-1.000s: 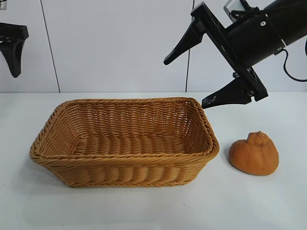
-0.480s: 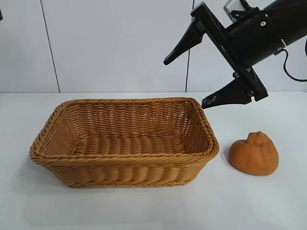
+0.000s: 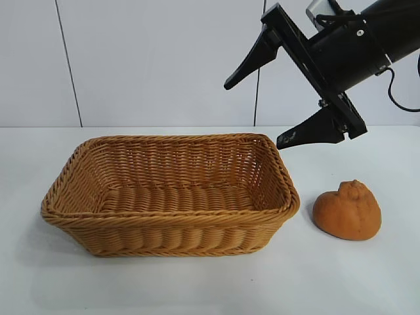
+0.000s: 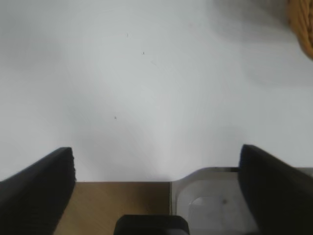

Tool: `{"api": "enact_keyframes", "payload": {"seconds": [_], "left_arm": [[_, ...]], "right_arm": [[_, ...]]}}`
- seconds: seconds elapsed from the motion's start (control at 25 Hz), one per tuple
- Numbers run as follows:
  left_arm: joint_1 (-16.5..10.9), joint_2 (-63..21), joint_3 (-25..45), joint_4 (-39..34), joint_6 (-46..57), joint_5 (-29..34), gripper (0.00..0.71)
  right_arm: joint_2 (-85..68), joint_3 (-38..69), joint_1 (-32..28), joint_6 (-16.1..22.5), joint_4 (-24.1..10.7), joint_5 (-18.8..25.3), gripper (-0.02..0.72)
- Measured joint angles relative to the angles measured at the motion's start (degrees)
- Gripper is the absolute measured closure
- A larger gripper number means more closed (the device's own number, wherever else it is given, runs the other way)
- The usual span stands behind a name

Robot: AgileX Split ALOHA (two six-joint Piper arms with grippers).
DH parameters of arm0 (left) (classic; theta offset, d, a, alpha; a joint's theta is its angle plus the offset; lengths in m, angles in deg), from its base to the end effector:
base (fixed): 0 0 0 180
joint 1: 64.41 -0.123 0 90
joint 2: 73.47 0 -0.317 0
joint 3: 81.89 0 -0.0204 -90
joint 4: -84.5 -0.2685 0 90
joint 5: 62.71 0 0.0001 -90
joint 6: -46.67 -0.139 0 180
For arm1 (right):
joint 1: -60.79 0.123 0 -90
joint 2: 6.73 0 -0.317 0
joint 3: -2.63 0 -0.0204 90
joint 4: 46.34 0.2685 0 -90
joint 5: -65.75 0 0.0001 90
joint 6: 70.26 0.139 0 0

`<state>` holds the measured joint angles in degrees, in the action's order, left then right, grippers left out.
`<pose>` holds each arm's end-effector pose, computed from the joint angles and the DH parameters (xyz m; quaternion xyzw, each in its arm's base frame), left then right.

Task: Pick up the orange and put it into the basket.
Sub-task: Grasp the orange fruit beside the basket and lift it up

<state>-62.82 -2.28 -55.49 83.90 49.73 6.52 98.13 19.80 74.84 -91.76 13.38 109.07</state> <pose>0.1982 -0.0041 0.2725 -0.0115 0.9933 0.0004 0.1149 0.3485 0.1722 0.2099 0.0381 0.9155 0.3770 0.1353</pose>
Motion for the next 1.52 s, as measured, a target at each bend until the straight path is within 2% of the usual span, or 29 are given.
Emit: {"api": "enact_keyframes", "payload": {"seconds": [0.2,0.44,0.72,0.92,1.0,1.2,1.36,1.52], "left_arm": [[0.00,-13.67,10.49,0.00,0.00,-2.83,0.065],[0.00,-29.70,18.87,0.00,0.00,-4.61,0.065],[0.00,-44.18,22.58,1.05,0.00,-7.69,0.065],[0.00,-51.30,22.69,1.28,0.00,-8.16,0.065],[0.00,-54.32,22.75,1.33,0.00,-8.16,0.065],[0.00,-63.17,22.81,1.33,0.00,-8.16,0.065],[0.00,-64.43,22.81,1.33,0.00,-8.16,0.065],[0.00,-64.43,22.81,1.33,0.00,-8.16,0.065]], "right_arm": [[0.00,0.00,0.00,0.00,0.00,0.05,0.029],[0.00,0.00,0.00,0.00,-0.18,0.81,0.029],[0.00,0.00,0.00,-0.37,-0.23,1.31,0.029],[-0.59,0.00,0.00,-0.90,-2.52,1.84,0.029],[-1.02,-0.62,0.00,-0.14,-5.02,2.56,0.029],[-1.36,-4.52,0.00,5.20,-13.40,6.36,0.029],[-1.42,-8.54,0.00,9.98,-21.45,9.20,0.029],[-1.42,-11.28,0.00,16.46,-33.13,11.84,0.029]]}}
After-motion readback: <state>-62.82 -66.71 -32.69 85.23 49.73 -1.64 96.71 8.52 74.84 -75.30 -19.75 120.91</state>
